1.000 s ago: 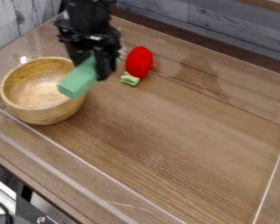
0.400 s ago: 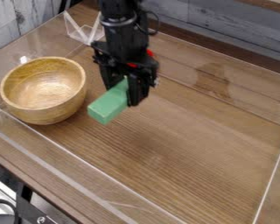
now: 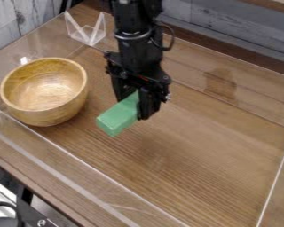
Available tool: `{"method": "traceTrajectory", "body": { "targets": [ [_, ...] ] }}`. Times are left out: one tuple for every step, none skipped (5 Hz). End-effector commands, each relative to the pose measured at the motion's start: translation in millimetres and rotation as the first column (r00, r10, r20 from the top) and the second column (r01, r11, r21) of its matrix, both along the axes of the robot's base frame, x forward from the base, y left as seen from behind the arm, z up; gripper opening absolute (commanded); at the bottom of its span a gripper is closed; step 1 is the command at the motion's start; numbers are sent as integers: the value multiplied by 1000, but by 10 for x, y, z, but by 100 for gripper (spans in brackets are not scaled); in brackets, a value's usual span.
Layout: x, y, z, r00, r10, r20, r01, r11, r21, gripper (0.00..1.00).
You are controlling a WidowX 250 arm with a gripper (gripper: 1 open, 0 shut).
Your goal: Remove the green block from the brown bowl and put it on the table
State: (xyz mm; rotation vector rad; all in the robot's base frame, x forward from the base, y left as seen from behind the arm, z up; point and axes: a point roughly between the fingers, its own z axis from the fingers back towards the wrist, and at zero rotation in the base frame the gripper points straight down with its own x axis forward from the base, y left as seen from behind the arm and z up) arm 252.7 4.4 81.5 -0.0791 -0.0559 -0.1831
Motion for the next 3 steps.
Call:
{"method": "traceTrajectory", "body": {
  "targets": [
    [-16,-55,-48,1000,9,27,-9,1000,7,0],
    [-50,-104,-177,1000,12,23,-12,1000,9,0],
    [58,-187,-247,999,-46,21,46,999,12,0]
  ]
}}
